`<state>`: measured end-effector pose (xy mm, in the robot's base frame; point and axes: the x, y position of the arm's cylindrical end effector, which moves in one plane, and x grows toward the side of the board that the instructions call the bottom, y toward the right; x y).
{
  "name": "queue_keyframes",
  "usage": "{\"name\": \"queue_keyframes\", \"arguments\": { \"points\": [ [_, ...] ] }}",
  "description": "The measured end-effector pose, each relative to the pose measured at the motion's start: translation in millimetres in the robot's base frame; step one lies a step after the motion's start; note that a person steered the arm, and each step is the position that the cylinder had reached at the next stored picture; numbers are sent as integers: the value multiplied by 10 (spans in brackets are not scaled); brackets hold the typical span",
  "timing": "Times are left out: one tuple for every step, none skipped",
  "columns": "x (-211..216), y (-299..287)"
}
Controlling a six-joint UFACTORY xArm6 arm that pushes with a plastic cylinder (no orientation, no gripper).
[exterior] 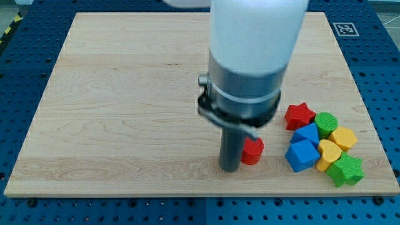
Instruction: Push the red circle slightly up
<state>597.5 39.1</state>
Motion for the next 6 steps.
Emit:
{"name": "queue_keyframes", "arguments": {
  "points": [
    [77, -77],
    [187, -18],
    [212, 144],
    [212, 348],
    [122, 345],
    [-272, 345]
  ]
}}
